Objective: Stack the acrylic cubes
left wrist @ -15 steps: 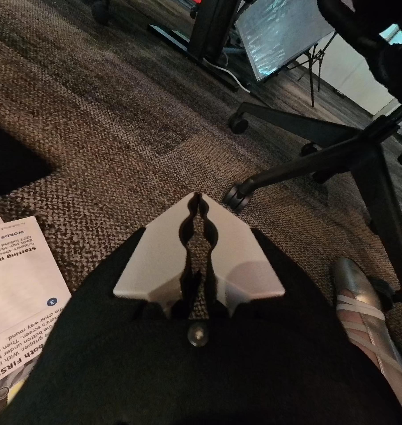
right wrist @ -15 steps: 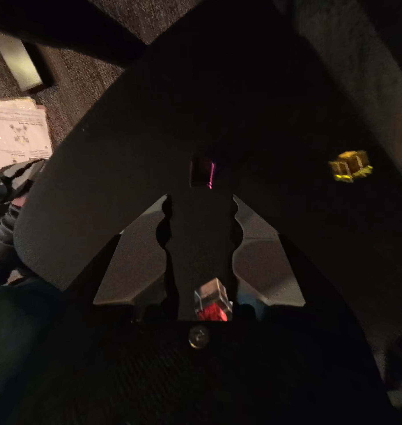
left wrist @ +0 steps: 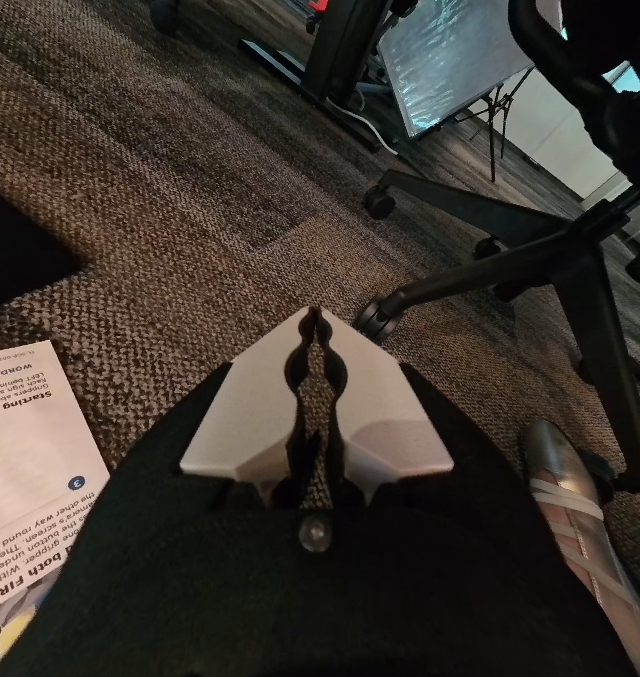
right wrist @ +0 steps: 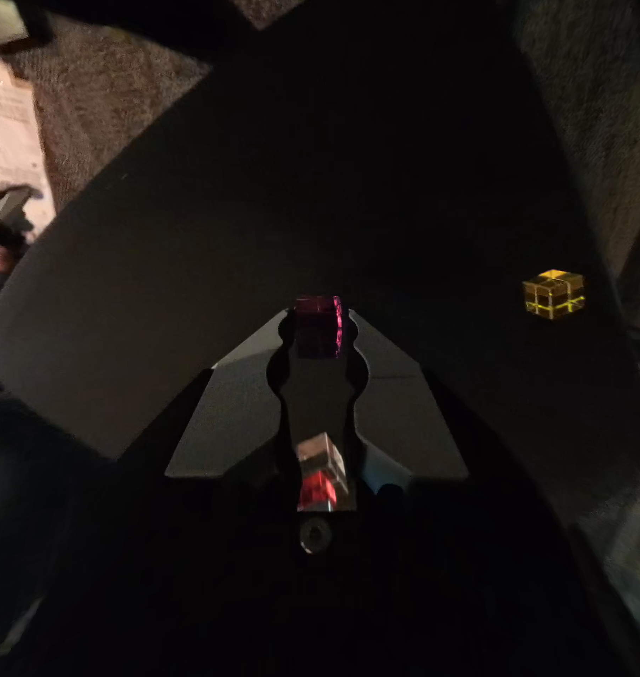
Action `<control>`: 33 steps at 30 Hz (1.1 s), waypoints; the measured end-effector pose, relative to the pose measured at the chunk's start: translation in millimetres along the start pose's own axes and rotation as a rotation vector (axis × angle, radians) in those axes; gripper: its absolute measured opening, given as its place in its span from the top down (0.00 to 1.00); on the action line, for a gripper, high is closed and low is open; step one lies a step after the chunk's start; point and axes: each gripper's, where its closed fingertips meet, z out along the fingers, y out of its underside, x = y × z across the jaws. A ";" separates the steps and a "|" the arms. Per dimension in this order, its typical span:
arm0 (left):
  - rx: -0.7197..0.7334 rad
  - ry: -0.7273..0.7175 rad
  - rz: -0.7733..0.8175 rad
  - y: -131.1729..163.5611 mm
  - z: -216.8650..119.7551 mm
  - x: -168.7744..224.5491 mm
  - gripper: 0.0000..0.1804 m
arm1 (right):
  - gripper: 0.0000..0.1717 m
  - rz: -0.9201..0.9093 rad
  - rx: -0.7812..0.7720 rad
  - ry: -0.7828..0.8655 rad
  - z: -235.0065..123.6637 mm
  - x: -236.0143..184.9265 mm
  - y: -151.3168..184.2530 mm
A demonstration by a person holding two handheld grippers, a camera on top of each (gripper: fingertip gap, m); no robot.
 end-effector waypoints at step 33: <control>-0.013 0.003 0.022 2.6 -0.7 4.9 1.00 | 0.86 -0.236 -0.322 0.076 -82.4 5.2 130.5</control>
